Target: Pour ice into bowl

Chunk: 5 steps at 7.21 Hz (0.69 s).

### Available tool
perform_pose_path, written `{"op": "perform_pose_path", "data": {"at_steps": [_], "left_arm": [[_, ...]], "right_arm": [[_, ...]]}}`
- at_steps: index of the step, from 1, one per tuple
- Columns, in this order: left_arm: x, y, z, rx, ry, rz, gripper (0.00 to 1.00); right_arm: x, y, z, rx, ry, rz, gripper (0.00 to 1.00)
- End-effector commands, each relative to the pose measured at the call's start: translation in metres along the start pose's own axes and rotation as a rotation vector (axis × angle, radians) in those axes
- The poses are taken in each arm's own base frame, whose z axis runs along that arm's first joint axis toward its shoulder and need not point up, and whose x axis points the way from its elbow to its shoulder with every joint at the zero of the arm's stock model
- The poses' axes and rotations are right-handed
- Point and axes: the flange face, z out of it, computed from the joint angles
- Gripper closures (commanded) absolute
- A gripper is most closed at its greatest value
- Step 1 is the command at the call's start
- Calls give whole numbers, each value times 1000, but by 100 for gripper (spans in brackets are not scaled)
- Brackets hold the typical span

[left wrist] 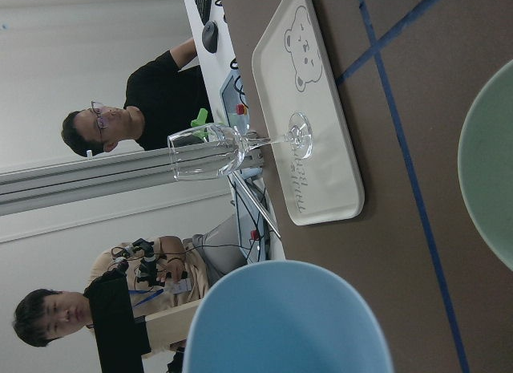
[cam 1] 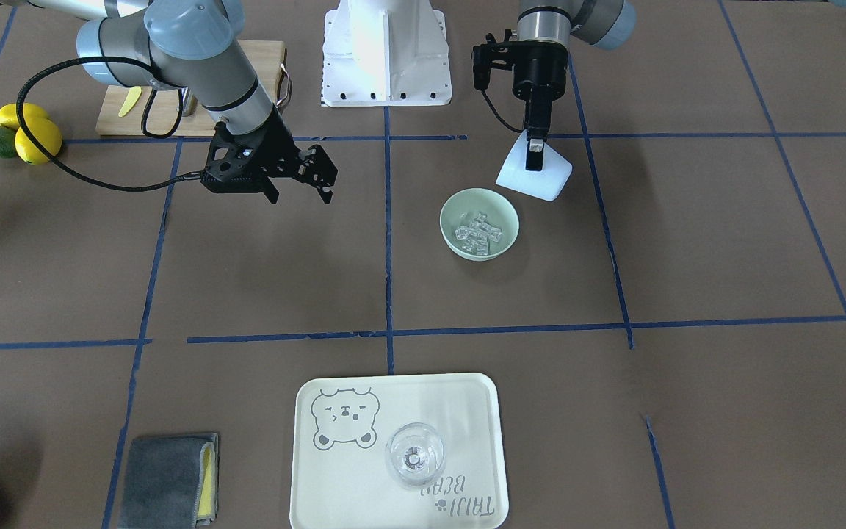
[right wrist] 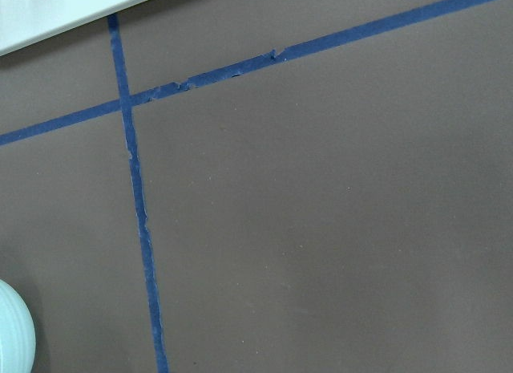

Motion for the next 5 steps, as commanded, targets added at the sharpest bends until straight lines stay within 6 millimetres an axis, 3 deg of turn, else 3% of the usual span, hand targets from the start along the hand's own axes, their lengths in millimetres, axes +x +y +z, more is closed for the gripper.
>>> {"op": "perform_pose_path", "data": {"at_steps": [1,3,5], "left_arm": [[6,22,-4,-5,42,-312,100],[15,48,-1,-45,39,-532,100],[29,96,4,-100,59,-696,100]], "right_arm": [[0,0,1,2,2,0,0],[-9,0,4,2,-1,-2,0],[-47,-2,17,-3,-17,22,0]]}}
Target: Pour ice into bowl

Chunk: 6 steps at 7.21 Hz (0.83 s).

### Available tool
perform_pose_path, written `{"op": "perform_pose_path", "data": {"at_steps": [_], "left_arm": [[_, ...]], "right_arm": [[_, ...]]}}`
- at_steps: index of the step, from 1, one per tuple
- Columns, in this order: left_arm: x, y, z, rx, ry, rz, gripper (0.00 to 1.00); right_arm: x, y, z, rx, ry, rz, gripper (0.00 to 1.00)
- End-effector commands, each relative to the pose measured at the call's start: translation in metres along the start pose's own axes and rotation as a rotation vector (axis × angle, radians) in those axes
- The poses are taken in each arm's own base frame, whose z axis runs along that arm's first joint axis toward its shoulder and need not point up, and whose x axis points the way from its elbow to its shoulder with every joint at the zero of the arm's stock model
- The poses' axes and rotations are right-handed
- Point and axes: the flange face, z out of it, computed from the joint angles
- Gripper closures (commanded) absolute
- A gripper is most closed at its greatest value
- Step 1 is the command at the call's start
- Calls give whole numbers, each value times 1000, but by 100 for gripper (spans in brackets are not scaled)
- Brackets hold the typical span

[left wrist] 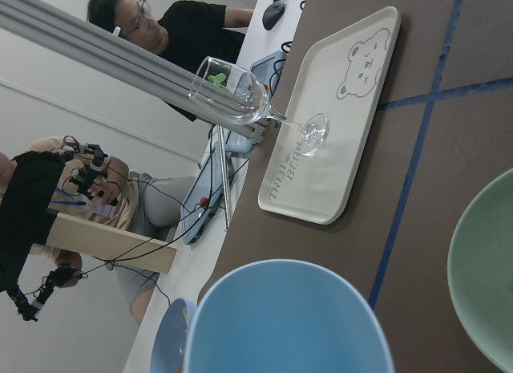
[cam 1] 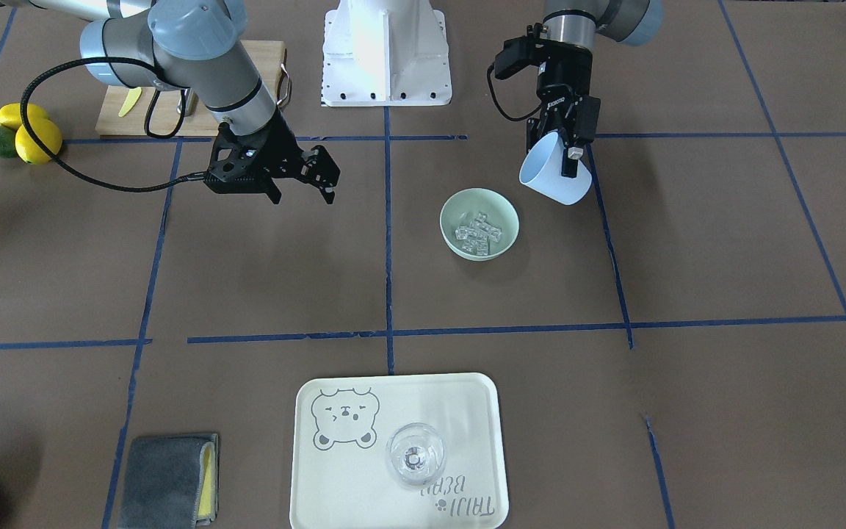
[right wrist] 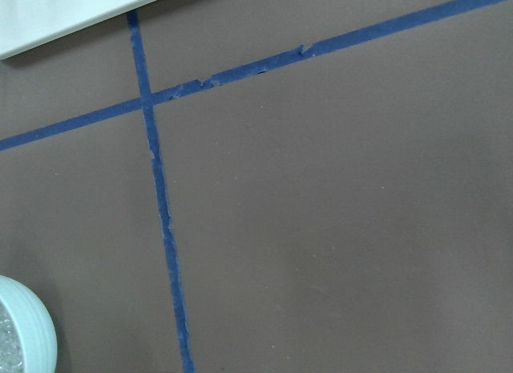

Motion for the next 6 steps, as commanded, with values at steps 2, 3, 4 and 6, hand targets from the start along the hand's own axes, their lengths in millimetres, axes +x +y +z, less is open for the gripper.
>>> {"op": "perform_pose_path", "data": {"at_steps": [2,3,4,6], "left_arm": [[-53,100,-4,15,48,-265,100],[-65,139,-4,45,65,-385,100],[-67,163,4,31,48,-437,100],[-81,205,4,-63,79,-621,100]], "right_arm": [[-32,2,6,-2,-19,12,0],[-43,9,12,18,-22,6,0],[-57,19,20,36,-24,21,0],[-68,28,31,34,-20,18,0]]}}
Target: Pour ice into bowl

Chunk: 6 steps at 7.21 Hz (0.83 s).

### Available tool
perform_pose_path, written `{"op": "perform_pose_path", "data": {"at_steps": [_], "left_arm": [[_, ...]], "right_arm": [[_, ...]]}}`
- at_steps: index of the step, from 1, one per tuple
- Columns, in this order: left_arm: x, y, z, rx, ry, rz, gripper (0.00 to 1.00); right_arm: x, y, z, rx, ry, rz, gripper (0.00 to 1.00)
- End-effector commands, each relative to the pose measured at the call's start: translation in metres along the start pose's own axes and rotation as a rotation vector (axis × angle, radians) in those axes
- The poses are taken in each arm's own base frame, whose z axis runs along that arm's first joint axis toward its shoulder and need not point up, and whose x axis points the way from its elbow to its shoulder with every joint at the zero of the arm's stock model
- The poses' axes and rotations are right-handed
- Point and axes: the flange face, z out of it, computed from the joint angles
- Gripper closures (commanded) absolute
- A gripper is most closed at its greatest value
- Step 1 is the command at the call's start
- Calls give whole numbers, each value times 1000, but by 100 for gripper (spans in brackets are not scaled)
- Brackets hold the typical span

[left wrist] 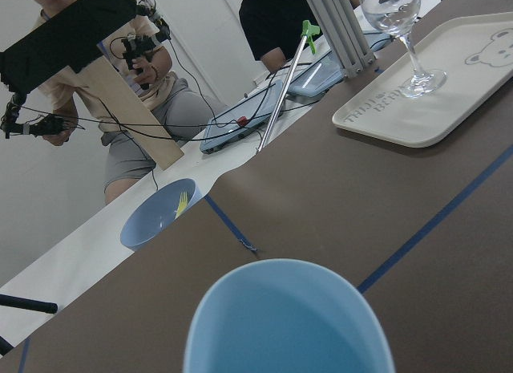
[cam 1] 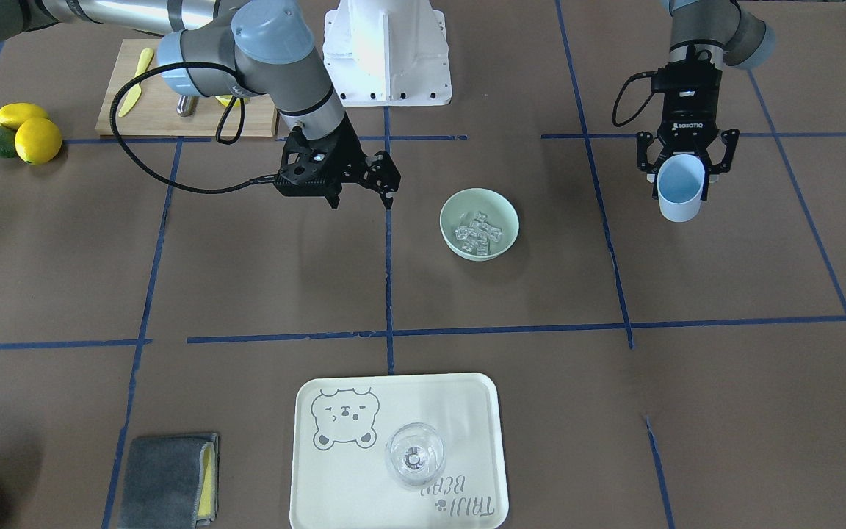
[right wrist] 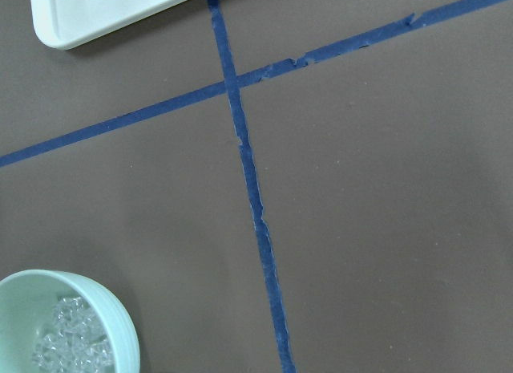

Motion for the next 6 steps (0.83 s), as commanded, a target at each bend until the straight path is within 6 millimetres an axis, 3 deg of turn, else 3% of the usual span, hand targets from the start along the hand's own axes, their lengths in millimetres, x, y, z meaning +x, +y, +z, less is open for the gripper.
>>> {"op": "perform_pose_path", "data": {"at_steps": [1,3,4,5,6], "left_arm": [[-34,27,-1,-73,-6,-177,100],[-41,38,2,-69,-21,-328,100],[-53,51,2,-38,-48,-412,100],[-66,63,7,24,-120,-406,100],[-67,61,5,38,-127,-412,100]], "right_arm": [[-7,10,6,-3,0,10,0],[-9,18,9,-3,0,6,0],[-9,18,9,-3,0,6,0],[-15,21,9,-5,-7,5,0],[-30,23,14,0,-6,1,0]]}}
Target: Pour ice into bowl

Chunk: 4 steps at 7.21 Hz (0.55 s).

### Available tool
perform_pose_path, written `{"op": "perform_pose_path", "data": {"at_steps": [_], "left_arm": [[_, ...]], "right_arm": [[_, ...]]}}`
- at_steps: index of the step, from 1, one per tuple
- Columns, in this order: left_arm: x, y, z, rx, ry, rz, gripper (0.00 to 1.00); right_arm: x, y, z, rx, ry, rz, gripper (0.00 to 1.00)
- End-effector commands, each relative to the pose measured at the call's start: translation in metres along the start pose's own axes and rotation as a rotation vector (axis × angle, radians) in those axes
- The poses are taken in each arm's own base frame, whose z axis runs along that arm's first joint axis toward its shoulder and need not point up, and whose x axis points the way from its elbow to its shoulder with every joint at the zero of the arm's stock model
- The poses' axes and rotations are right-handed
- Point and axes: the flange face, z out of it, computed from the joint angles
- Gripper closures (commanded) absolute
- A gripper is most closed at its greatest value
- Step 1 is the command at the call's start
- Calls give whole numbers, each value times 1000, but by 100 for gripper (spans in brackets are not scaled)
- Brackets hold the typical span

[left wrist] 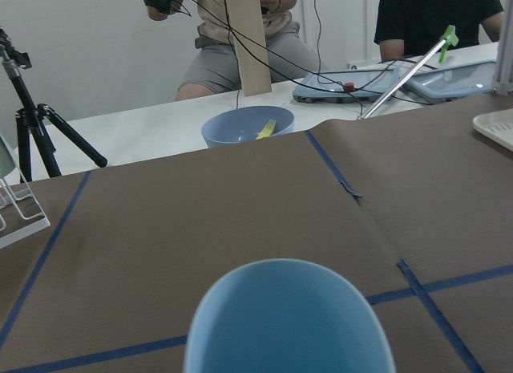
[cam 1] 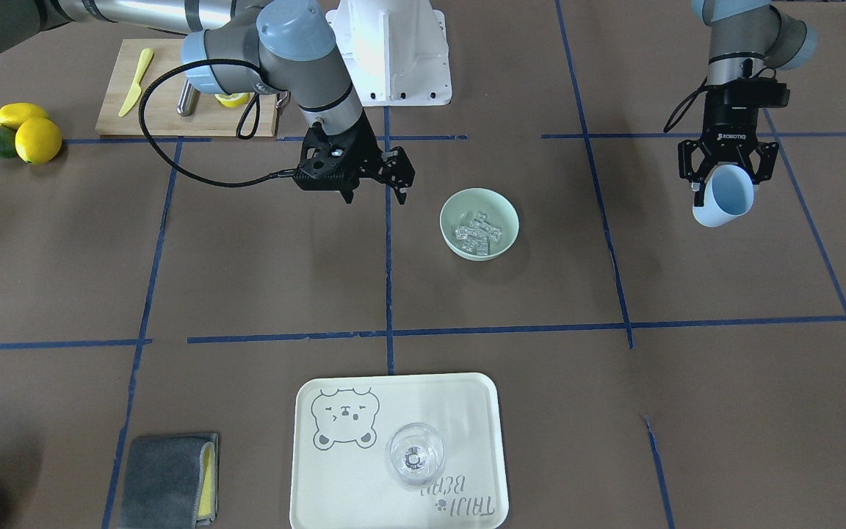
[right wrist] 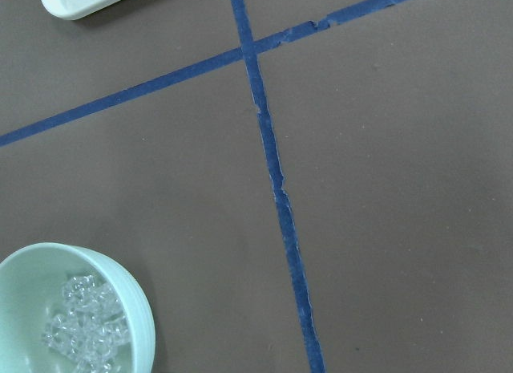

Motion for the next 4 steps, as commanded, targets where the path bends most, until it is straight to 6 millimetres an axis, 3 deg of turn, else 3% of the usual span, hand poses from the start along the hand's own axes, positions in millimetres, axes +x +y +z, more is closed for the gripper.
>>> {"op": "perform_pose_path", "data": {"at_steps": [1,4], "left_arm": [[-8,-2,1,62,-34,-22,100],[-11,18,16,98,-80,-33,100]], "right_arm": [[-40,11,20,17,9,-10,0],[-92,20,53,46,38,-7,0]]}}
